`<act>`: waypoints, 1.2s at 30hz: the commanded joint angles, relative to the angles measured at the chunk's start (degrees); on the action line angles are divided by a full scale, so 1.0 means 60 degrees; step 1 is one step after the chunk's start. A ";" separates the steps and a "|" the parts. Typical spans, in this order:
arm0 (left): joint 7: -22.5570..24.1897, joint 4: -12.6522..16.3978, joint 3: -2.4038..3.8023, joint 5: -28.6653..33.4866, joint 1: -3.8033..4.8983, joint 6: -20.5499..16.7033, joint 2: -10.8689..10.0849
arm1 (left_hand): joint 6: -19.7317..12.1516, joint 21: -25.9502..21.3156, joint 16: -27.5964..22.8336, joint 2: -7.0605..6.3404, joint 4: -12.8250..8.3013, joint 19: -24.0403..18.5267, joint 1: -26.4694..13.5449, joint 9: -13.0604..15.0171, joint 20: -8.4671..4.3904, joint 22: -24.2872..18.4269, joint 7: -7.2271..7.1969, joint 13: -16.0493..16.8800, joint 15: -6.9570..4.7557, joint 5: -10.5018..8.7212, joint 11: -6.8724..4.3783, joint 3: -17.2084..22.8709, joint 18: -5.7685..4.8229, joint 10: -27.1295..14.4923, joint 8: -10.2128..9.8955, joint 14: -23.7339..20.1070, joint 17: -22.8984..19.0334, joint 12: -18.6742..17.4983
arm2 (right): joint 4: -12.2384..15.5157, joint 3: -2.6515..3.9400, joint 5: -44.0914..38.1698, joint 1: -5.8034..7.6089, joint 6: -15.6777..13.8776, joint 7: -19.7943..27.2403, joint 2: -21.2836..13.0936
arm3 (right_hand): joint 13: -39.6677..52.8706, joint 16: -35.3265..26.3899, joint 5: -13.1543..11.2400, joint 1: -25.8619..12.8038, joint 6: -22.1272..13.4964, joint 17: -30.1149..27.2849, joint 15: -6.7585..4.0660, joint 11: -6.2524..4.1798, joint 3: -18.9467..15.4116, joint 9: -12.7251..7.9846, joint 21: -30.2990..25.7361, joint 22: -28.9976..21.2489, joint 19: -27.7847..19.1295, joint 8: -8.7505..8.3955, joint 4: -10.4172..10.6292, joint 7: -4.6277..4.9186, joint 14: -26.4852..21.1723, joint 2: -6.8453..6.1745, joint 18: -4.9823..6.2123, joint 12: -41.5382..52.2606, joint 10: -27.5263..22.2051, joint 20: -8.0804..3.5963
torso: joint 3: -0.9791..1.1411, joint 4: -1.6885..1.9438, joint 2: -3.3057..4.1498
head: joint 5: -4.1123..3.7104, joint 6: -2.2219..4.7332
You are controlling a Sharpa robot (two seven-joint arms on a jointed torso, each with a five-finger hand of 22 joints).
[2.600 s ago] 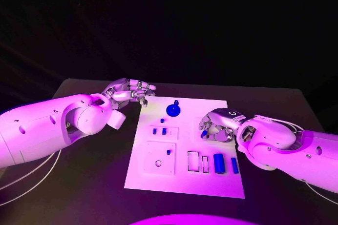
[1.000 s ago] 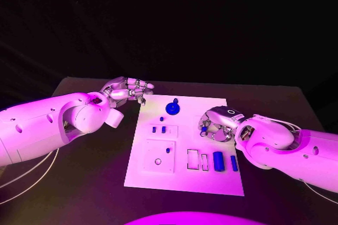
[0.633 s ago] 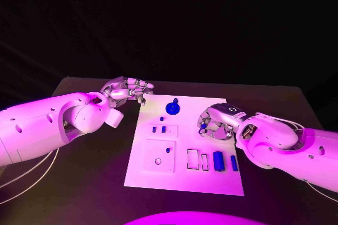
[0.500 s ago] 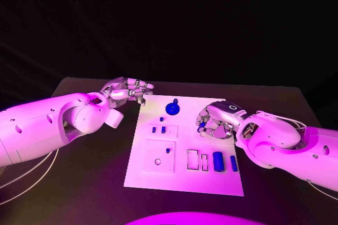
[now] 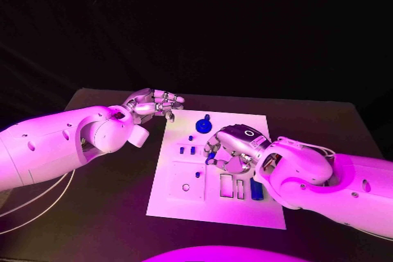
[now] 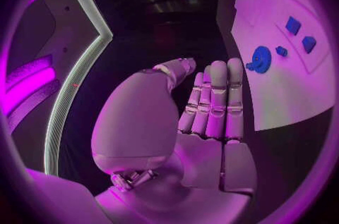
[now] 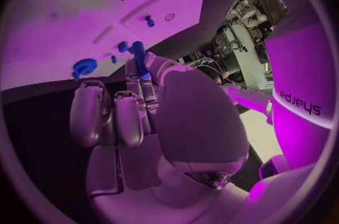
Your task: Assemble the parts on the task board
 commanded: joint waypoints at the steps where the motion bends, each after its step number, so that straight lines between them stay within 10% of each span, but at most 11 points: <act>1: 0.0080 -0.0018 0.0005 0.0000 0.0007 0.0094 0.0053 | -0.0069 -0.0058 -0.0026 0.0048 0.0043 0.0014 -0.0025 -0.0007 0.0085 -0.0008 -0.0006 -0.0015 0.0004 0.0011 0.0006 -0.0008 0.0143 -0.0070 0.0046 -0.0082 -0.0014 0.0032 | -0.0058 -0.0009 -0.0248 -0.0164 -0.0076 0.0257 0.0305 | 0.0004 0.0015 0.0045 0.0012 0.0025 -0.0036 -0.0064 -0.0601 0.0468 0.0005 -0.0002 0.1621 0.0209 0.0069 -0.0531 -0.0007 0.0290 0.0087 -0.0169 0.0053 0.0660 -0.0055 | 0.0000 0.0020 0.0002 | 0.0070 0.0000; 13: 0.0095 -0.0154 0.0005 0.0024 0.0007 0.0071 0.0271 | -0.0078 -0.0068 -0.0025 0.0051 0.0045 0.0019 -0.0018 -0.0008 0.0085 -0.0016 -0.0006 -0.0017 0.0002 0.0013 0.0005 -0.0006 0.0145 -0.0083 0.0050 -0.0083 -0.0018 0.0045 | -0.0692 -0.0054 -0.0406 -0.1001 -0.0151 0.0568 0.1507 | 0.0000 0.0012 0.0045 -0.0018 0.0001 -0.0043 -0.0061 -0.0594 0.0519 0.0026 -0.0034 0.1617 0.0201 0.0073 -0.0586 0.0001 0.0288 0.0088 -0.0164 0.0044 0.0651 -0.0057 | -0.0012 0.0015 0.0010 | 0.0290 -0.0076; 36: 0.0045 -0.0187 0.0005 0.0027 0.0008 0.0113 0.0345 | -0.0085 -0.0082 -0.0023 0.0052 0.0056 0.0025 -0.0024 -0.0007 0.0085 -0.0028 -0.0006 -0.0018 0.0003 0.0012 0.0006 -0.0010 0.0144 -0.0094 0.0058 -0.0083 -0.0023 0.0064 | -0.1310 -0.0144 -0.0639 -0.1345 0.0181 0.0334 0.2002 | -0.0004 -0.0009 0.0042 -0.0080 -0.0032 -0.0089 -0.0053 -0.0584 0.0582 0.0056 -0.0110 0.1604 0.0182 0.0079 -0.0653 0.0014 0.0278 0.0091 -0.0151 0.0039 0.0637 -0.0055 | 0.0004 0.0002 0.0015 | 0.0417 -0.0165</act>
